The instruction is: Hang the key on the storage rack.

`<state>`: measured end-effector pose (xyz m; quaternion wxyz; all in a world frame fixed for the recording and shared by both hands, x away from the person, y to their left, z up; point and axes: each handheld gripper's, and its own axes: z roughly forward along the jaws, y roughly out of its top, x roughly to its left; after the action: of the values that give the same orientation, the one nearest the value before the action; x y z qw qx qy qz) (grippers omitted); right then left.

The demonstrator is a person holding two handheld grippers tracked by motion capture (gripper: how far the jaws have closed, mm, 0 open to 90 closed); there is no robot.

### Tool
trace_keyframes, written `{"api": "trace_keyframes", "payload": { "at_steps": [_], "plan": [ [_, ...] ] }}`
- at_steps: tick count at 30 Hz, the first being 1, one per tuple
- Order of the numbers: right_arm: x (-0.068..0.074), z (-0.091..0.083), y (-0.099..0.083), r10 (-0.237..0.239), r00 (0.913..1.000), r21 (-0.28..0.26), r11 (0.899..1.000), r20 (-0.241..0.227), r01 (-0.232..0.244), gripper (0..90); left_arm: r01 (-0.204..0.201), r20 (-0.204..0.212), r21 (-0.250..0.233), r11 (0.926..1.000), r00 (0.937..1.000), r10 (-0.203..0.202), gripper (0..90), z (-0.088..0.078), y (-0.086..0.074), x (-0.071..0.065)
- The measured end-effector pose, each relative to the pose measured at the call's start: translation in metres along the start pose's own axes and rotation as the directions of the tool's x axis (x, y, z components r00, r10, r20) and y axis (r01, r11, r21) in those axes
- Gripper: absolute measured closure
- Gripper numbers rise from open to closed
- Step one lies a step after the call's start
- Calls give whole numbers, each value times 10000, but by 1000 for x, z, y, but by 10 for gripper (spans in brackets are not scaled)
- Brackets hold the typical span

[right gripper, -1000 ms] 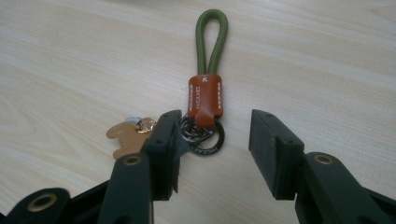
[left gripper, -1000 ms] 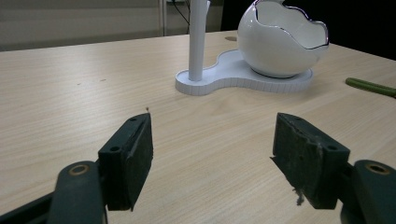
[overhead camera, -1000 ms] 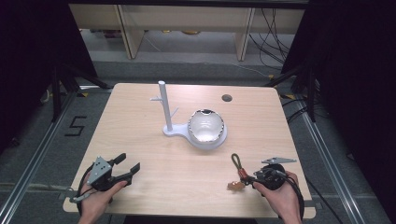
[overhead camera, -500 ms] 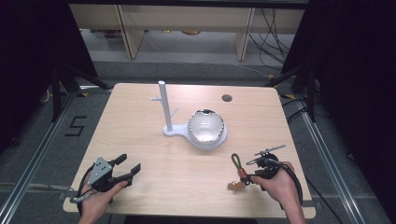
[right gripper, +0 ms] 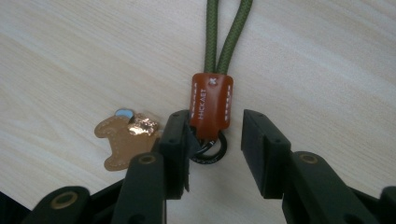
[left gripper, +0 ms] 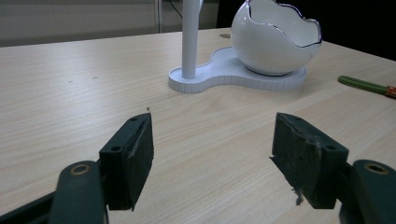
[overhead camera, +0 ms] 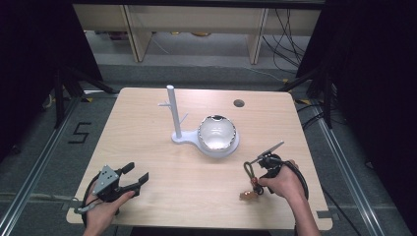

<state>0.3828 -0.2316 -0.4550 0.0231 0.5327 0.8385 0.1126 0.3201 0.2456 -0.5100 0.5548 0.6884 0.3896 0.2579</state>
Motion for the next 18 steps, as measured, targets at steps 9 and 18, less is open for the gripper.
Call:
{"api": "trace_keyframes", "payload": {
  "at_steps": [9, 18],
  "plan": [
    [4, 3, 10, -100, 9999, 186, 9998, -25, 101, 615, 154, 67, -26, 9999, 9999, -154, 292, 1, 0, -2],
    [8, 13, 20, -271, 9995, 581, 9980, 174, 260, 601, -3, 300, -206, 9998, 9995, 9, 292, 3, 0, 0]
  ]
}}
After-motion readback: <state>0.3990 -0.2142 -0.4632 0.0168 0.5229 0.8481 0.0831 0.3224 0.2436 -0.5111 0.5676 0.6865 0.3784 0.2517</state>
